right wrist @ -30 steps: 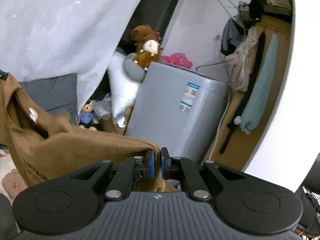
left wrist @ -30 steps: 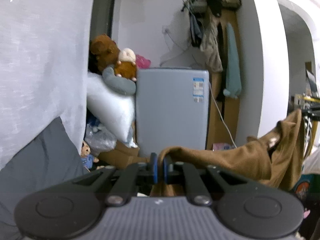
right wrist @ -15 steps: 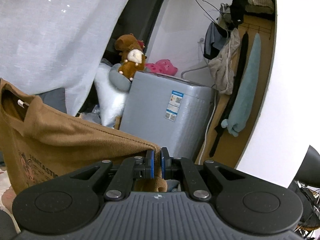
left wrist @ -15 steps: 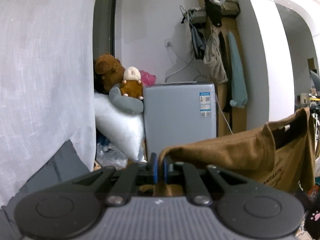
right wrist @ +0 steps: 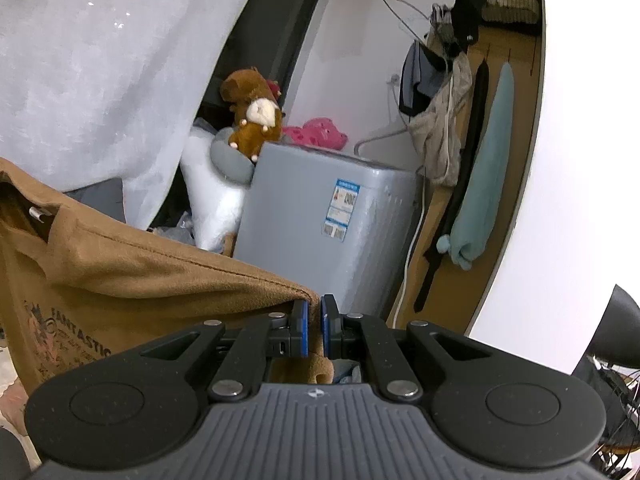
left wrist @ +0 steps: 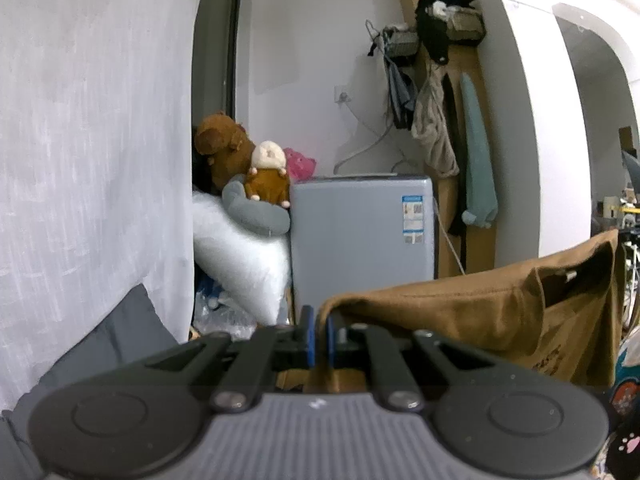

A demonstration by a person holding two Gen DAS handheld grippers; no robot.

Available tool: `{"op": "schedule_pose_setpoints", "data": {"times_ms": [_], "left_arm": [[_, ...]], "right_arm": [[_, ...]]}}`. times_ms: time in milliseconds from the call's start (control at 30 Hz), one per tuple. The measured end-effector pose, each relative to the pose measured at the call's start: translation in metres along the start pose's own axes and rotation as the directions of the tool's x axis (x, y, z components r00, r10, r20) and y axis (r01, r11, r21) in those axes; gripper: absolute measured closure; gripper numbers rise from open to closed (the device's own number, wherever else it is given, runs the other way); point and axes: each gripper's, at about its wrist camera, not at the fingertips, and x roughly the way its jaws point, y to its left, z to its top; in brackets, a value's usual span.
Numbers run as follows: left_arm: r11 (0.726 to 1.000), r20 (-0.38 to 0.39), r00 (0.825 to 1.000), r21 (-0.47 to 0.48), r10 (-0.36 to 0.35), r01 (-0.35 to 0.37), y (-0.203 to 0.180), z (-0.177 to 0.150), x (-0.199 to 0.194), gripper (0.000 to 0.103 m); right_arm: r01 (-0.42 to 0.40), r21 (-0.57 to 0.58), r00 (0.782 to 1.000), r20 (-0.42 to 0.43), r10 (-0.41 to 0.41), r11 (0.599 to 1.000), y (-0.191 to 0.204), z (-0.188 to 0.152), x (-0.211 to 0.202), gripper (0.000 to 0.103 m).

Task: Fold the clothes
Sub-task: 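Lift the brown T-shirt high off the duvet with both grippers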

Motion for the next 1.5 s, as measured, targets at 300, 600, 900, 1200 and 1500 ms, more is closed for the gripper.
{"op": "schedule_pose_setpoints", "data": {"times_ms": [300, 600, 900, 1200, 1500], "left_arm": [[1.0, 0.031, 0.999, 0.011, 0.004, -0.004, -0.007, 0.006, -0.044, 0.096], [1.0, 0.1, 0.995, 0.016, 0.009, -0.01, -0.015, 0.016, -0.106, 0.096], [1.0, 0.132, 0.991, 0.027, 0.001, -0.004, -0.021, 0.023, -0.132, 0.096], [1.0, 0.052, 0.999, -0.01, 0.006, -0.005, -0.012, -0.005, -0.092, 0.096], [0.998, -0.064, 0.998, -0.065, -0.003, -0.001, 0.011, -0.047, -0.021, 0.096]], "right_arm": [[-0.069, 0.031, 0.997, 0.025, 0.069, 0.997, 0.004, -0.009, -0.042, 0.096], [-0.161, 0.06, 0.984, 0.086, 0.156, 0.985, 0.007, -0.012, -0.111, 0.096], [-0.218, 0.064, 0.972, 0.107, 0.211, 0.974, 0.014, -0.019, -0.152, 0.096], [-0.248, 0.071, 0.969, 0.011, 0.247, 0.966, 0.024, -0.04, -0.115, 0.096], [-0.254, 0.107, 0.959, -0.104, 0.264, 0.961, 0.029, -0.069, -0.051, 0.096]]}}
